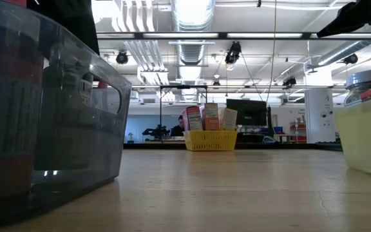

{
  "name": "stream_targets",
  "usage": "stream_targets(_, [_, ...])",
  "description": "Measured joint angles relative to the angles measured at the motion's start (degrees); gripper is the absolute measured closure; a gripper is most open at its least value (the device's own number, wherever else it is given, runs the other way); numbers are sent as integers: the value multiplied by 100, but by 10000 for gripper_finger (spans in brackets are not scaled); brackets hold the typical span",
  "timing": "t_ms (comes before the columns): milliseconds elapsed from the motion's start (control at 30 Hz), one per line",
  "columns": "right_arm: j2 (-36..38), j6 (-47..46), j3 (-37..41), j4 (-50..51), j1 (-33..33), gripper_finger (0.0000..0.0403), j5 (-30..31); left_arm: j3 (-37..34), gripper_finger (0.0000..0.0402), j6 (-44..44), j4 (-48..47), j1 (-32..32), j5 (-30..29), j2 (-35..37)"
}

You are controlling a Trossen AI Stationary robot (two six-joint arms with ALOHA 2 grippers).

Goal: Pick & Place Kitchen Items
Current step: Put the large green food coloring bottle into the black bin, then return to Home Position

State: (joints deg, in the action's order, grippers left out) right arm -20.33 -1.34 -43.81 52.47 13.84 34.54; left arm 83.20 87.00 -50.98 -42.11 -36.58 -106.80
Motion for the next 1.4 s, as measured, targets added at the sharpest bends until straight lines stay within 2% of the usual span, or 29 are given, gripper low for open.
stream_targets(433, [1,1,0,-1,-1,39,0,0,251,150,103,0,-2,0])
stream_targets(567, [1,1,0,-1,-1,39,0,0,222,-119,212,0,-8,0])
stream_targets(800, [2,-5,0,2,1,39,0,0,162,9,210,0,-11,0])
stream_targets(1067, [0,-7,0,2,-1,39,0,199,149,90,70,-28,-352,126])
stream_targets(1167, [0,-8,0,0,-1,39,0,338,149,-256,-56,-39,-364,300])
stream_targets(1400, [0,2,0,-1,1,39,0,455,149,-1908,-219,27,-366,1034])
